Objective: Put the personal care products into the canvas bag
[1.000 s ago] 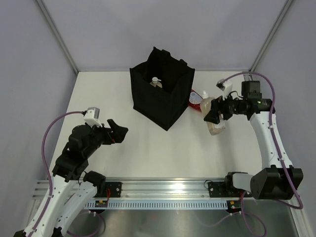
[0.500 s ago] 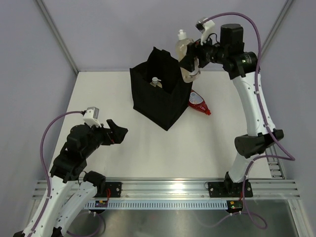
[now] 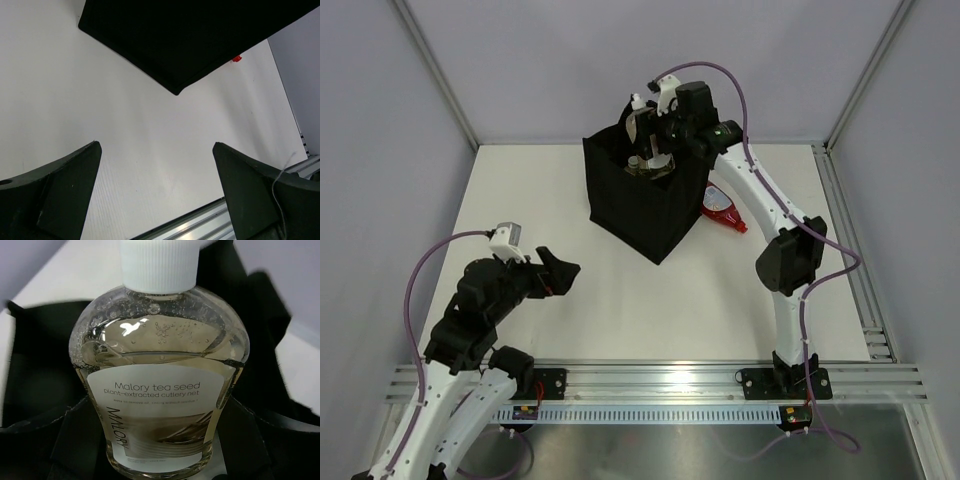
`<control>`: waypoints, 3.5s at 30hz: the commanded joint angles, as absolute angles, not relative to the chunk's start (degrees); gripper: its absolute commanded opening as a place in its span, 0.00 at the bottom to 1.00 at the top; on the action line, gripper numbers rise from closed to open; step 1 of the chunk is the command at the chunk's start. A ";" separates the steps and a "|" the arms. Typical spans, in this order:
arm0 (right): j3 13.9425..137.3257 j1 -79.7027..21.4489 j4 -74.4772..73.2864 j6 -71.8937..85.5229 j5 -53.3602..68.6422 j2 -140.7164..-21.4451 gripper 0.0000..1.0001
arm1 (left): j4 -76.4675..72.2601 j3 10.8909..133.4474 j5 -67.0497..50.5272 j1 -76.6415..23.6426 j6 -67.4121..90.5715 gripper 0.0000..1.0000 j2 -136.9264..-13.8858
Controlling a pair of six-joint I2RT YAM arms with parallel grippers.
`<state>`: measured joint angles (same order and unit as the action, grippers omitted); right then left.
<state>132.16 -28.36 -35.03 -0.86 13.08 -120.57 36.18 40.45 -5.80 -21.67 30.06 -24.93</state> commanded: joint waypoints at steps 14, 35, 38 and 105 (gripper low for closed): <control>121.38 -27.95 -40.07 -22.40 28.48 -106.37 1.00 | 30.67 36.83 -8.88 -21.53 31.20 0.99 -24.44; 100.30 -1.23 -41.31 3.41 22.70 -95.96 0.99 | 29.72 35.86 -9.58 -21.53 28.47 0.99 -27.51; 99.41 -1.14 -40.17 8.35 18.80 -101.75 0.99 | 26.30 33.93 -11.16 -21.53 30.05 0.99 -27.95; 137.73 -14.50 -62.67 -14.59 0.62 -147.13 1.00 | 21.36 32.25 -15.12 -21.53 31.99 0.99 -32.25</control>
